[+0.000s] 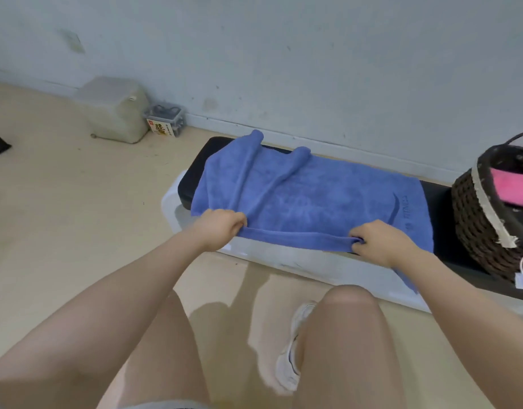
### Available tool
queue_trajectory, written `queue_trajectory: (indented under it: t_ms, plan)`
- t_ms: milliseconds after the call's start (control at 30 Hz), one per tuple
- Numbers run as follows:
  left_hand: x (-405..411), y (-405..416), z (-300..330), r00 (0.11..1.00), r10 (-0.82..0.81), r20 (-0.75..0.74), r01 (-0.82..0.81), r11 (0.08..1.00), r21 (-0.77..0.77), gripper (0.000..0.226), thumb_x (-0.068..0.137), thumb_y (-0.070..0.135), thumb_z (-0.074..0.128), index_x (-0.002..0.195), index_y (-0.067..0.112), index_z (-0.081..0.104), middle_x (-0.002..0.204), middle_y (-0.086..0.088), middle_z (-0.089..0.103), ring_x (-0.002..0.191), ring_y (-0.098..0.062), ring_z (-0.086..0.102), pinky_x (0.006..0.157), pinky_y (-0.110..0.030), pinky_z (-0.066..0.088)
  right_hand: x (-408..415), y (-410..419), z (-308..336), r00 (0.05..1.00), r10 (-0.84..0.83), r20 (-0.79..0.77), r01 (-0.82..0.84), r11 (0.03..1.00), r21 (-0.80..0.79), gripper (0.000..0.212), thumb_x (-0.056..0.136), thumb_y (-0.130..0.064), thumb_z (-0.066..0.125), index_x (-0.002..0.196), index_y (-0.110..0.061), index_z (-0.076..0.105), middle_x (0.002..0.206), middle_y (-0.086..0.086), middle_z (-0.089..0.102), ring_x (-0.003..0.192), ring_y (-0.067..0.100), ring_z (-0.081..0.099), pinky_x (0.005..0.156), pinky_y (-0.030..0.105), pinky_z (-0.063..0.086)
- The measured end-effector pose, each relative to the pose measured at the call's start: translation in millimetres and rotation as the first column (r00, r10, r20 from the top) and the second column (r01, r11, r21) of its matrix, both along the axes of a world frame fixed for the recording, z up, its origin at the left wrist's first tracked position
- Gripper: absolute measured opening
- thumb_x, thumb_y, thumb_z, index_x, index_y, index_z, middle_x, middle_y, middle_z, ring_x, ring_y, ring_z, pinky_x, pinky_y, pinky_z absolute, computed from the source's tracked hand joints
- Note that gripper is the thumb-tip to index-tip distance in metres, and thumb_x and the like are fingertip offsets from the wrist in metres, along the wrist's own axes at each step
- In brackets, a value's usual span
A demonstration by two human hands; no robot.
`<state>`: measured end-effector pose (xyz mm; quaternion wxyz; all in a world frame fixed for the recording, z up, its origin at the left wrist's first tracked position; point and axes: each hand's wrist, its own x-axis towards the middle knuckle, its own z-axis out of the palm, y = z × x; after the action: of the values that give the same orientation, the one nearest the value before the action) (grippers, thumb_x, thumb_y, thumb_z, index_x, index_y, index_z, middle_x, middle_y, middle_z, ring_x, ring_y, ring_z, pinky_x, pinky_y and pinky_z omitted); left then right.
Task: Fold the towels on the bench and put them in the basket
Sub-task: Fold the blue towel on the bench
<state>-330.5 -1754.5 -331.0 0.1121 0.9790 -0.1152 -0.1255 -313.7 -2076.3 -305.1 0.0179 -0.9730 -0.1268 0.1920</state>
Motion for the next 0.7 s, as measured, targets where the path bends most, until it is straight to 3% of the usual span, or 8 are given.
queue_trajectory:
  t_ms: [100,167,300,400,467,567,633,700]
  plan:
    - [-4.9,4.0,-1.6,0.978,0.046,-0.202,-0.073,0.989,-0.129,0.023,0.098,0.019,0.036,0.107,0.015,0.057,0.099,-0.001,0.059,0.089,-0.02,0.051,0.076,-0.029,0.04,0.1,10.3,-6.6,0.997,-0.014,-0.08,0.007,0.996,-0.087,0.02,0.083,-0.015,0.046,0.063,-0.016,0.045,0.065,-0.001,0.047,0.061,0.02,0.041,0.05,0.026,0.027]
    - [-4.7,7.3,-1.9,0.983,0.117,-0.138,-0.147,0.96,-0.238,0.023,0.098,0.02,0.038,0.108,0.016,0.058,0.102,0.002,0.06,0.094,-0.018,0.053,0.08,-0.027,0.041,5.6,25.2,-3.9,0.994,-0.013,-0.106,-0.001,0.991,-0.132,0.014,0.083,-0.022,0.047,0.073,-0.014,0.054,0.074,0.001,0.056,0.067,0.02,0.047,0.052,0.026,0.032]
    - [2.7,23.6,-5.9,0.897,0.433,0.085,-0.336,0.796,-0.504,0.024,0.097,0.011,0.036,0.102,0.012,0.06,0.097,0.004,0.057,0.088,-0.013,0.051,0.076,-0.024,0.038,23.9,87.1,24.1,0.997,-0.003,-0.078,-0.003,0.997,-0.08,0.041,0.087,-0.055,0.044,0.074,-0.018,0.058,0.079,-0.004,0.061,0.08,0.018,0.056,0.06,0.029,0.039]
    - [14.2,45.9,-13.3,0.761,0.643,0.09,-0.467,0.638,-0.612,0.014,0.093,0.011,0.041,0.095,0.013,0.055,0.084,0.002,0.054,0.07,-0.016,0.052,0.063,-0.027,0.042,45.4,153.3,32.9,0.992,0.032,0.119,-0.044,0.994,0.098,0.035,0.093,-0.042,0.041,0.066,-0.02,0.045,0.074,-0.003,0.053,0.076,0.022,0.051,0.057,0.029,0.033]
    - [20.8,57.4,-21.2,0.672,0.74,-0.019,-0.56,0.493,-0.666,0.003,0.091,0.01,0.047,0.092,0.011,0.05,0.074,0.002,0.049,0.061,-0.011,0.046,0.054,-0.023,0.038,62.7,195.5,25.1,0.97,0.095,0.222,-0.139,0.971,0.193,0.029,0.096,-0.026,0.037,0.069,-0.017,0.043,0.076,-0.001,0.048,0.076,0.023,0.047,0.055,0.029,0.029]
    - [31.8,70.7,-34.0,0.57,0.757,-0.32,-0.684,0.221,-0.696,0.015,0.089,0.016,0.057,0.096,0.011,0.044,0.07,0.004,0.042,0.062,-0.015,0.042,0.05,-0.023,0.032,91.4,243.8,7.3,0.942,0.227,0.249,-0.279,0.939,0.199,0.025,0.097,-0.011,0.032,0.11,-0.015,0.053,0.107,0.004,0.048,0.085,0.021,0.044,0.061,0.031,0.035]
    - [39.4,78.9,-38.8,0.547,0.714,-0.437,-0.73,0.151,-0.667,0.023,0.087,0.022,0.061,0.081,0.014,0.041,0.066,0.003,0.038,0.058,-0.014,0.036,0.048,-0.023,0.027,108.0,263.3,-3.5,0.94,0.254,0.227,-0.306,0.923,0.233,0.034,0.096,-0.008,0.032,0.125,-0.016,0.046,0.119,0.006,0.046,0.086,0.021,0.045,0.063,0.032,0.039]
    - [43.6,86.4,-40.7,0.559,0.682,-0.472,-0.74,0.153,-0.655,0.039,0.084,0.023,0.066,0.065,0.015,0.033,0.064,-0.001,0.038,0.056,-0.016,0.038,0.046,-0.022,0.027,123.6,275.0,-11.1,0.941,0.262,0.215,-0.312,0.916,0.251,0.042,0.094,-0.007,0.033,0.133,-0.018,0.041,0.124,0.007,0.045,0.095,0.024,0.05,0.069,0.035,0.044]
